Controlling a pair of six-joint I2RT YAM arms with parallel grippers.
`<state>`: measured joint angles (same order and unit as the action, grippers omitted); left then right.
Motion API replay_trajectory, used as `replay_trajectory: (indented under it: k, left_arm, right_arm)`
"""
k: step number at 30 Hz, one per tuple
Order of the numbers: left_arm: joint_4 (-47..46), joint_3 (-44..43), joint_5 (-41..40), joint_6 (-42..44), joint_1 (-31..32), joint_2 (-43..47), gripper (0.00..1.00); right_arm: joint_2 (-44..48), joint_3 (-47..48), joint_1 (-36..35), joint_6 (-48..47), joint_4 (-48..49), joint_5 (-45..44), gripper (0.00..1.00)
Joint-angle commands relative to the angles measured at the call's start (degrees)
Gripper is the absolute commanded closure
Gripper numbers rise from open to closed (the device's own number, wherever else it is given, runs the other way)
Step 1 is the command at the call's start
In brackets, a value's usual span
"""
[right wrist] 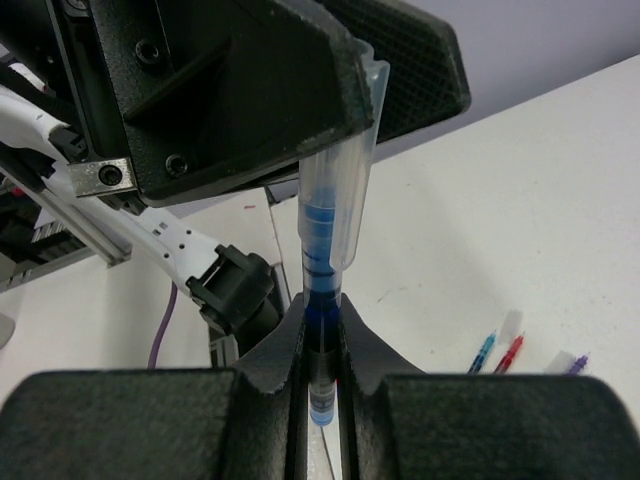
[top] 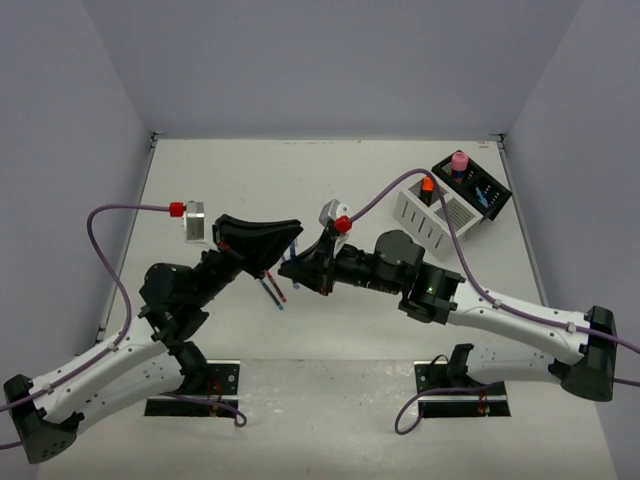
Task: Sort the stationery into containers
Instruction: Place the pen in the storage box.
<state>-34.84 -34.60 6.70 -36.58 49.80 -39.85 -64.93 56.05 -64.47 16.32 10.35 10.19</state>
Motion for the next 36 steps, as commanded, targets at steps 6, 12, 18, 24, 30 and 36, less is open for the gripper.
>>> replay_trajectory:
  k: [6, 12, 18, 24, 30, 36]
  left_arm:
    - [31.7, -13.6, 3.3, 8.0, 3.4, 0.0, 1.00]
    - [40.9, -20.0, -11.0, 9.2, 3.4, 0.8, 0.02]
    - [54.7, -22.7, -34.1, -0.2, 3.4, 1.2, 0.00]
    - [61.9, -18.0, -33.9, -1.0, 3.4, 6.0, 0.00]
    - [68.0, -15.9, -34.2, -1.4, 3.5, 9.8, 0.00]
    - [72.2, -17.1, -34.8, 2.1, 3.4, 9.6, 0.00]
  right_arm:
    - [2.0, -3.0, 2.8, -2.6, 13.3, -6.2, 1.00]
    - [3.8, -11.1, 13.6, 4.3, 13.4, -6.6, 1.00]
    - [9.8, -18.5, 23.7, 3.9, 12.9, -16.7, 1.00]
    - [13.0, -21.8, 39.1, 1.0, 10.5, -43.8, 1.00]
    - [5.0, -20.4, 53.1, 4.9, 11.5, -47.7, 1.00]
    - [-7.4, -16.3, 57.2, 8.4, 11.5, -44.9, 1.00]
